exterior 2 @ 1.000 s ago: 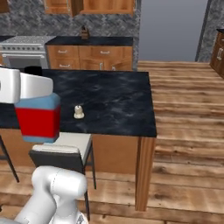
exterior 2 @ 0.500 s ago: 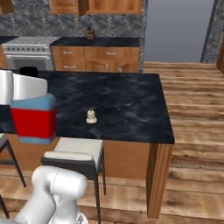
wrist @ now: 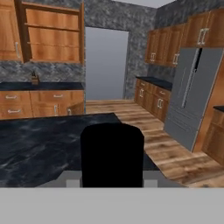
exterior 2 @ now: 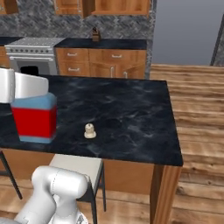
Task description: Get the candle and the liquor from the cabinet and move them to the dining counter.
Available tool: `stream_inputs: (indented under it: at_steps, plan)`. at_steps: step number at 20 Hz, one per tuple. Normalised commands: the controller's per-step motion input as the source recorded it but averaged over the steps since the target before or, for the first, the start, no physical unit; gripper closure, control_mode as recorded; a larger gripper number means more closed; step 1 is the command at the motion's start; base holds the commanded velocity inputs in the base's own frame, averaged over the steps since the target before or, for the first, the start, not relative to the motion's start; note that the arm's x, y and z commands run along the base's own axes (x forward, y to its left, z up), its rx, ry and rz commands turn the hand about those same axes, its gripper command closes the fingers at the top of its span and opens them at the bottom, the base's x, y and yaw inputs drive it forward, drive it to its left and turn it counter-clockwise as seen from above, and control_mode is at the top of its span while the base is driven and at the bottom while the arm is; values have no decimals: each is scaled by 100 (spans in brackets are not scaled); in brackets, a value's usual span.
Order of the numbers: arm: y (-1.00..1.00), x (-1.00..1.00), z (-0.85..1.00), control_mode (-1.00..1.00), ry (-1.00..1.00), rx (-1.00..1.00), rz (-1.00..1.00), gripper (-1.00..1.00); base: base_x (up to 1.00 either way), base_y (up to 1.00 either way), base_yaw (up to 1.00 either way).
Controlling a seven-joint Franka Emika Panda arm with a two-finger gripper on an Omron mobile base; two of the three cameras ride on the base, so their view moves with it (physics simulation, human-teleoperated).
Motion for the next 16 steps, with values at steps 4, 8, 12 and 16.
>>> stream_inputs:
  at_steps: [4,8,12,16]
  plan:
    - [0,0,0,100,0,0,0,100,38,-12,18]
    - [0,0,0,100,0,0,0,100,26,-10,10]
    - [-10,12,-5,-100,0,0,4,100,24,-23,8]
    - [-45,68,-36,-100,0,0,31,100,0,0,0]
